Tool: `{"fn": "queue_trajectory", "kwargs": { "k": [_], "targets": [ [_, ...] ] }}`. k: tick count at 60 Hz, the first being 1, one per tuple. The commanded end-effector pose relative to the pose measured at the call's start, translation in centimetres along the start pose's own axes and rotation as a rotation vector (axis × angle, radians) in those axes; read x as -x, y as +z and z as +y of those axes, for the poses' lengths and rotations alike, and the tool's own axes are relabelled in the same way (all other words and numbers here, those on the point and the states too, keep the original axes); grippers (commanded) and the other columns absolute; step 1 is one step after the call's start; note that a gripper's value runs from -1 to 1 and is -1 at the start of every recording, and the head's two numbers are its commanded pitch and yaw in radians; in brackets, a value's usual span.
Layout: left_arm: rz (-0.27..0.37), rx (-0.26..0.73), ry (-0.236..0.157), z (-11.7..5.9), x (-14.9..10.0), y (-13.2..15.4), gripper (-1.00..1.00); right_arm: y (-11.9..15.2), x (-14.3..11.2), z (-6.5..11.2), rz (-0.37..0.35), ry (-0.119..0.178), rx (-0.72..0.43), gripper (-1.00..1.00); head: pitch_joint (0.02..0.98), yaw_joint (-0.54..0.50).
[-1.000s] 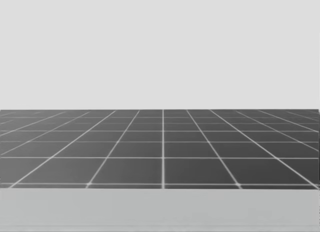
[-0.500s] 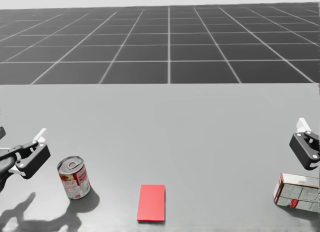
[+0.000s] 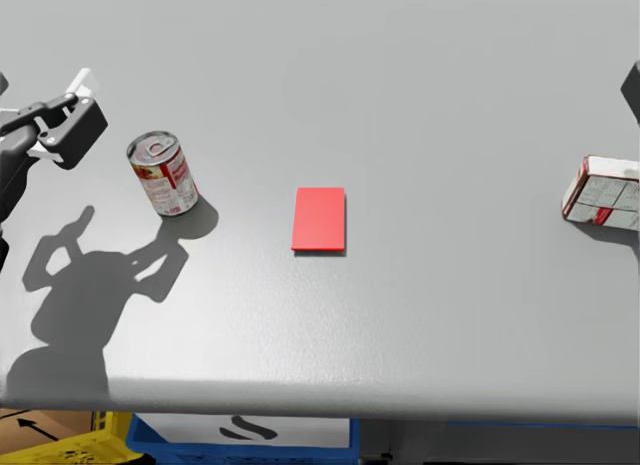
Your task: Look at the card. If it is red, pick the object on the left. If it is green, pick the object on the right.
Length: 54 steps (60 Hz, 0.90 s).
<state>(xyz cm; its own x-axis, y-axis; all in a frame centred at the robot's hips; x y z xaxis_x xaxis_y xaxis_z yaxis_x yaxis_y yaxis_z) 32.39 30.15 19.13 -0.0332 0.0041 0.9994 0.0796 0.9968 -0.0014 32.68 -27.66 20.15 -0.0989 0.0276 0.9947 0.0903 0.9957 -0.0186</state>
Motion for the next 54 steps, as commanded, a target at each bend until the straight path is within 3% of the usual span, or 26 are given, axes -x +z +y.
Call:
{"fn": "queue_trajectory", "kwargs": {
  "k": [1,13,37,54],
  "targets": [
    [-0.001,0.002,0.001,0.01,-0.03,-0.03,-1.0,-0.01,-0.12,-0.13,-0.004,-0.002,0.002,-1.0,0.901,0.07],
    [-0.002,0.003,0.003,-0.03,-0.07,-0.02,-1.0,0.01,-0.18,-0.21,-0.008,-0.001,0.001,-1.0,0.881,0.08],
    [0.001,0.002,0.003,-0.06,-0.03,-0.03,-1.0,0.05,-0.02,-0.03,-0.009,0.005,-0.001,-1.0,0.825,0.28],
    [0.002,0.013,0.01,-0.21,-0.14,0.07,-1.0,-0.01,0.01,-0.19,-0.01,0.004,-0.002,-1.0,0.784,0.32]
  ]
}}
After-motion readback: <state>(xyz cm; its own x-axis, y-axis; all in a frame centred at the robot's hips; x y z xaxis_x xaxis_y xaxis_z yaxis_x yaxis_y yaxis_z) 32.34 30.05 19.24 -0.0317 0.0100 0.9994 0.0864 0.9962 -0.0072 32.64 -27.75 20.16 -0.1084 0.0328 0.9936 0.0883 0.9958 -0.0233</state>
